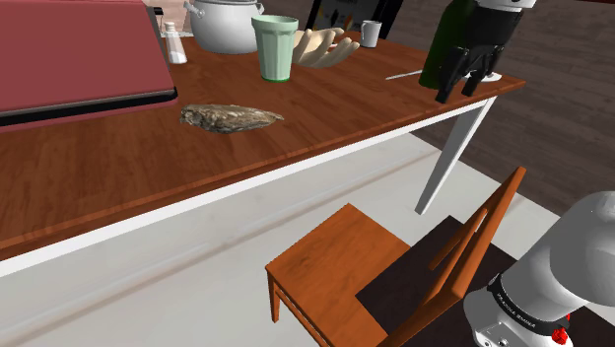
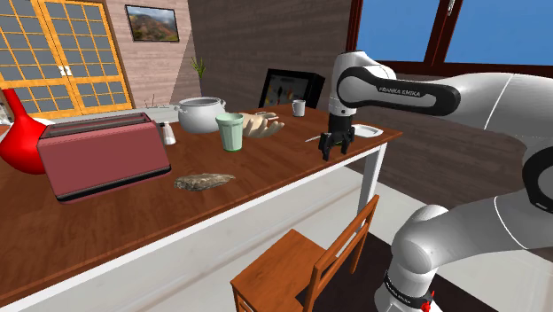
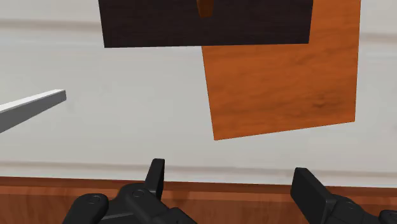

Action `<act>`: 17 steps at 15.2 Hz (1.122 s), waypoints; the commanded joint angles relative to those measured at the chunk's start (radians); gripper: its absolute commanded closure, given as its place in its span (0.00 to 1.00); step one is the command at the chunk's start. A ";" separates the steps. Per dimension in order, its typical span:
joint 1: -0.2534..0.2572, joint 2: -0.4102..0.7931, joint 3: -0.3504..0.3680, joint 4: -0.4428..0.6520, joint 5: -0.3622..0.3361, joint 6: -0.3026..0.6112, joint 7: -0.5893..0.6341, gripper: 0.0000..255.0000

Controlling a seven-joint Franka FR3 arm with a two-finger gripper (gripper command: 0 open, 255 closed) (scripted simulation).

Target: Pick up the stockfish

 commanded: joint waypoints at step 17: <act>-0.049 0.163 0.372 0.090 0.323 0.119 0.802 0.00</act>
